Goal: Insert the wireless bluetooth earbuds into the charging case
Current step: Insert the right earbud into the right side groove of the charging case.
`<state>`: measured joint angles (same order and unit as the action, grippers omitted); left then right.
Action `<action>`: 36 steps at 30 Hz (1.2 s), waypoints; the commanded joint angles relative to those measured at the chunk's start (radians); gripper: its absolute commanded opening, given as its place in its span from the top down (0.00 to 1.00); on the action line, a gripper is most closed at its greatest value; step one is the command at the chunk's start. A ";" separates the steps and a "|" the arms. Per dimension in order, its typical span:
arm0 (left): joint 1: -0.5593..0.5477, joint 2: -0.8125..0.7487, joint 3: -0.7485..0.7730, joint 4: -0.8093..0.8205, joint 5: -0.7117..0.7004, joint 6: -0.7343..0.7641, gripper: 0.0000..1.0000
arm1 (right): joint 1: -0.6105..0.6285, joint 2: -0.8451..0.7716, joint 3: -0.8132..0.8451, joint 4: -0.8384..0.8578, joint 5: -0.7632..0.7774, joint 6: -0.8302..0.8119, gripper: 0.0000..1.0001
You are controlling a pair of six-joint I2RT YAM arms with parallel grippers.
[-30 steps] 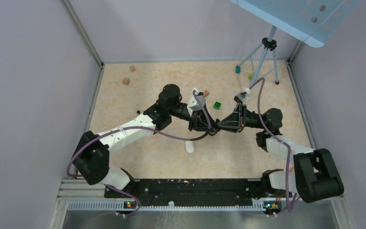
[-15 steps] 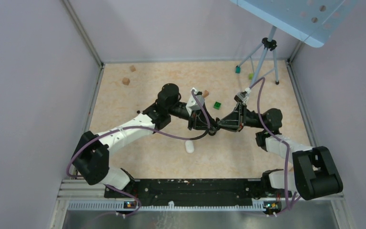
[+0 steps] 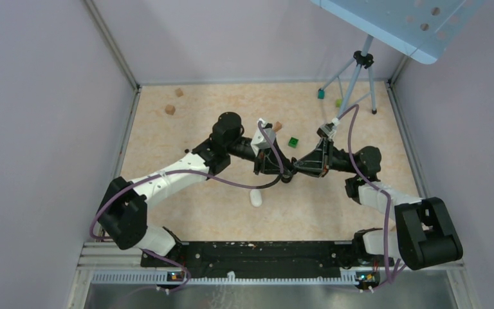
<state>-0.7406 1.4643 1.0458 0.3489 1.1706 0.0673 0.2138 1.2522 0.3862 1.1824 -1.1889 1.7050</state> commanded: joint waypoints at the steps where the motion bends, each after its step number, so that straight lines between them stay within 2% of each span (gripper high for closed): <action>1: 0.015 -0.012 0.045 -0.022 -0.059 0.076 1.00 | 0.009 -0.010 0.017 0.094 -0.018 0.005 1.00; 6: 0.015 -0.008 0.069 -0.103 -0.056 0.130 1.00 | 0.009 -0.008 0.018 0.097 -0.015 0.008 1.00; 25: 0.015 -0.062 0.086 -0.195 -0.068 0.202 1.00 | 0.013 -0.025 0.018 0.082 0.009 0.011 1.00; 31: 0.015 -0.057 0.080 -0.182 -0.069 0.202 1.00 | 0.015 -0.035 0.019 0.072 0.013 0.009 1.00; 36: 0.017 -0.072 0.035 -0.091 -0.106 0.162 1.00 | 0.014 -0.047 0.015 0.063 0.017 0.005 1.00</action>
<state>-0.7380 1.4307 1.0954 0.1631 1.1248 0.2344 0.2161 1.2476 0.3862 1.1824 -1.1561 1.7138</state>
